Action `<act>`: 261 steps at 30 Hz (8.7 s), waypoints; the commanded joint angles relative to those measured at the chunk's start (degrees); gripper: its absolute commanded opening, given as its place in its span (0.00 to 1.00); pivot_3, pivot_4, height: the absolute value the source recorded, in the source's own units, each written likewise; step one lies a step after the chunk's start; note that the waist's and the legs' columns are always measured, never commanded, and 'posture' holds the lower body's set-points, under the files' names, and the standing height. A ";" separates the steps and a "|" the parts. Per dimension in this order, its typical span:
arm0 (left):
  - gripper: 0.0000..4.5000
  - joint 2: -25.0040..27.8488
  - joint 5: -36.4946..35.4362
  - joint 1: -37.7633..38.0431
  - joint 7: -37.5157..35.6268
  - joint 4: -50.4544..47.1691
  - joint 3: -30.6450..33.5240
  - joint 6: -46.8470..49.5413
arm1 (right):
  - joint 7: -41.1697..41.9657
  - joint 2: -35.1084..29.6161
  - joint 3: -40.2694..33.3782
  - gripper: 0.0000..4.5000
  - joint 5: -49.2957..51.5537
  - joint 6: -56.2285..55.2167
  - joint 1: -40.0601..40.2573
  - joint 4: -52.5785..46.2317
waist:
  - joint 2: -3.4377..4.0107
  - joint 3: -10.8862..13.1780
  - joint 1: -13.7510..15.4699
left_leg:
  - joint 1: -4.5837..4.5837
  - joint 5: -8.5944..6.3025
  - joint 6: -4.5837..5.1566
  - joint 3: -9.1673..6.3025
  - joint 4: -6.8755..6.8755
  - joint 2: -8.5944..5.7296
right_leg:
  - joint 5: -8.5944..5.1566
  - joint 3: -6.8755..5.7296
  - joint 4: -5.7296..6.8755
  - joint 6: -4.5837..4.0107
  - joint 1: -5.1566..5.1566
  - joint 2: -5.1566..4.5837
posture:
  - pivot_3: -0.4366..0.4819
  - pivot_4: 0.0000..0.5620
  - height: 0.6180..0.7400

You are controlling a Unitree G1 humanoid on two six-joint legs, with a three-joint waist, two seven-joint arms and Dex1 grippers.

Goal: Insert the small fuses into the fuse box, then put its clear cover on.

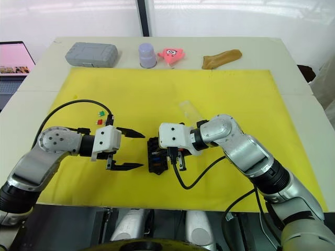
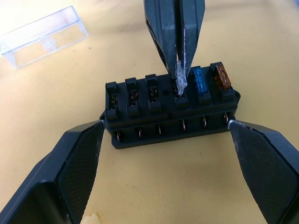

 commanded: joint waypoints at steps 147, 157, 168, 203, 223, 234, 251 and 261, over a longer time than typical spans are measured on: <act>1.00 0.52 -0.69 -1.50 -4.95 0.70 -0.76 -3.43 | -5.82 2.37 -7.12 0.01 6.22 -4.97 12.88 -2.39 | 0.00 -0.01 0.10 | -0.02 -0.15 0.26 -0.05 0.44 -0.01 | 0.00 -0.03 0.13 0.01 0.18 0.02 | 0.48 0.27 1.00; 1.00 0.01 -0.41 -2.64 -4.46 1.06 -1.10 -2.98 | -6.32 2.49 -6.21 0.01 5.69 -4.53 13.93 -4.04 | 0.00 -0.01 0.10 | -0.02 -0.16 0.27 -0.05 0.45 -0.01 | 0.00 -0.03 0.13 0.01 0.19 0.02 | 0.48 0.27 1.00; 1.00 -0.57 0.11 -3.23 -4.55 2.19 -1.47 -3.50 | -7.16 0.94 -4.39 0.01 2.65 -5.42 15.47 -3.58 | 0.00 -0.01 0.11 | -0.01 -0.16 0.27 -0.05 0.46 -0.01 | 0.01 -0.04 0.13 0.01 0.20 0.03 | 0.48 0.27 1.00; 1.00 -1.16 0.57 -4.96 -4.88 3.56 -1.57 -3.82 | -10.30 -0.50 -1.52 0.01 2.12 -5.02 17.47 -5.45 | -0.01 -0.02 0.10 | 0.00 -0.19 0.32 -0.06 0.48 -0.01 | 0.01 -0.04 0.12 0.02 0.23 0.04 | 0.48 0.27 1.00; 1.00 -2.37 1.12 -5.87 -5.30 4.74 -2.52 -4.78 | -10.23 -1.93 -1.17 0.01 -0.40 -4.41 19.35 -4.97 | 0.00 -0.05 0.14 | 0.06 -0.20 0.35 -0.06 0.51 -0.01 | 0.01 -0.04 0.11 0.02 0.32 0.05 | 0.48 0.27 1.00; 1.00 -2.68 1.45 -5.52 -5.35 5.41 -2.29 -6.03 | -11.50 -0.83 -1.78 0.01 1.03 -0.64 19.57 -5.93 | 0.00 -0.08 0.23 | 0.07 -0.24 0.41 -0.06 0.56 -0.02 | 0.01 -0.04 0.06 0.03 0.39 0.04 | 0.48 0.27 1.00; 1.00 3.24 -17.31 11.61 1.21 -1.99 20.39 12.85 | -14.69 -6.13 -44.57 0.32 27.81 15.49 22.14 -13.05 | 0.01 -0.05 0.30 | 0.01 -0.31 0.54 -0.04 0.55 -0.01 | 0.02 -0.01 0.04 0.03 0.32 -0.02 | 0.48 0.27 1.00; 1.00 7.13 -28.11 28.94 3.85 10.08 49.40 29.36 | -9.13 -16.18 -60.34 1.00 21.59 6.11 36.95 1.85 | 0.02 -0.05 0.28 | 0.06 -0.54 0.96 0.03 0.54 0.03 | 0.01 0.00 0.02 0.03 0.36 -0.01 | 0.48 0.27 1.00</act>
